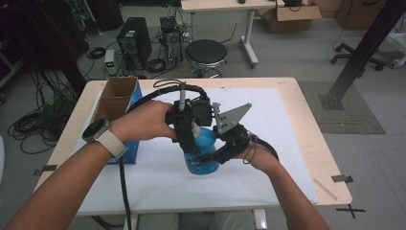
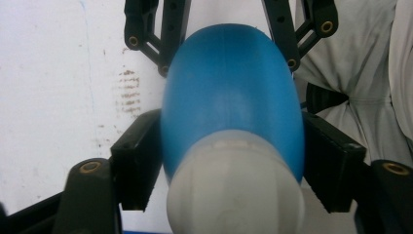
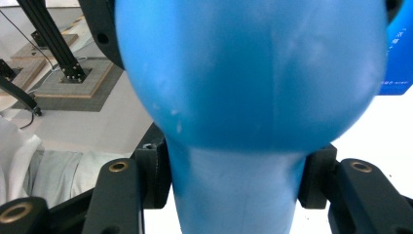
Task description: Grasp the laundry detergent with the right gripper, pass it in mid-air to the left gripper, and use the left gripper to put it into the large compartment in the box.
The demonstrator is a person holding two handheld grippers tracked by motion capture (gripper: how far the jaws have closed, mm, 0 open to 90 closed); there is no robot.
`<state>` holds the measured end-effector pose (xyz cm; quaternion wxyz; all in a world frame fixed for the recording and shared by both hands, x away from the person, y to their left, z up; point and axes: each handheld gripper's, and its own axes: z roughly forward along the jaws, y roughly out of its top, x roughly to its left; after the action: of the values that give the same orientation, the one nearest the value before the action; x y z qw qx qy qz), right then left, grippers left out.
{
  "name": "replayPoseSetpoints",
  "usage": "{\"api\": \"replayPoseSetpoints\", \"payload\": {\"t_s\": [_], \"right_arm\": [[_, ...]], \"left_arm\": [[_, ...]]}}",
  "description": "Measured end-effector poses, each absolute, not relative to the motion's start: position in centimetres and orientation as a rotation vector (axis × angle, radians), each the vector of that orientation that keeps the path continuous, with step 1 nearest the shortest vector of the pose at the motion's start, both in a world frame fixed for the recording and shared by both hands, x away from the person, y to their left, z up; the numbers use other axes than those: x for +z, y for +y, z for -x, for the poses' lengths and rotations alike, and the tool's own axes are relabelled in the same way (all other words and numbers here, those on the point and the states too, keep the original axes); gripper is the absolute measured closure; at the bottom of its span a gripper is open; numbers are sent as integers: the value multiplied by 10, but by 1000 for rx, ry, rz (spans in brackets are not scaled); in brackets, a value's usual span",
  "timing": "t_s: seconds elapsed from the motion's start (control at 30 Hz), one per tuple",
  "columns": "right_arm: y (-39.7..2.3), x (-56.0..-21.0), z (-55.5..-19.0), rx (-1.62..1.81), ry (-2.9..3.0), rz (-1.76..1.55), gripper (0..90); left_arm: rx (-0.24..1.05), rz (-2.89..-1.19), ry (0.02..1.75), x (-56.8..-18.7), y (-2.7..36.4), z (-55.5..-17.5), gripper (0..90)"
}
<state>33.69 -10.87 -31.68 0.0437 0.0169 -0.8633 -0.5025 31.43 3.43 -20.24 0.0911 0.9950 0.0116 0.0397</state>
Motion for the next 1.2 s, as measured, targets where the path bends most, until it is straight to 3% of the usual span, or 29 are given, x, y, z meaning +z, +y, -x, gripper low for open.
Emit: {"api": "replayPoseSetpoints", "payload": {"t_s": [0.33, 0.9, 0.93, 1.0, 1.2], "right_arm": [[-108, -319, -336, -1532, -2635, -56, 442], [-107, -320, -335, -1531, -2643, -69, 436], [-108, -320, -335, -1540, -2643, -62, 427], [-110, -319, -337, -1544, -2616, -18, 302], [-135, -311, -341, -1505, -2648, 93, 179]], "left_arm": [[115, -2953, 34, -202, 35, -314, 368], [146, -2947, 45, -202, 34, -310, 379], [150, -2940, 49, -201, 34, -311, 380], [155, -2943, 71, -201, 35, -312, 380], [149, -2953, 136, -199, 42, -315, 380]]}}
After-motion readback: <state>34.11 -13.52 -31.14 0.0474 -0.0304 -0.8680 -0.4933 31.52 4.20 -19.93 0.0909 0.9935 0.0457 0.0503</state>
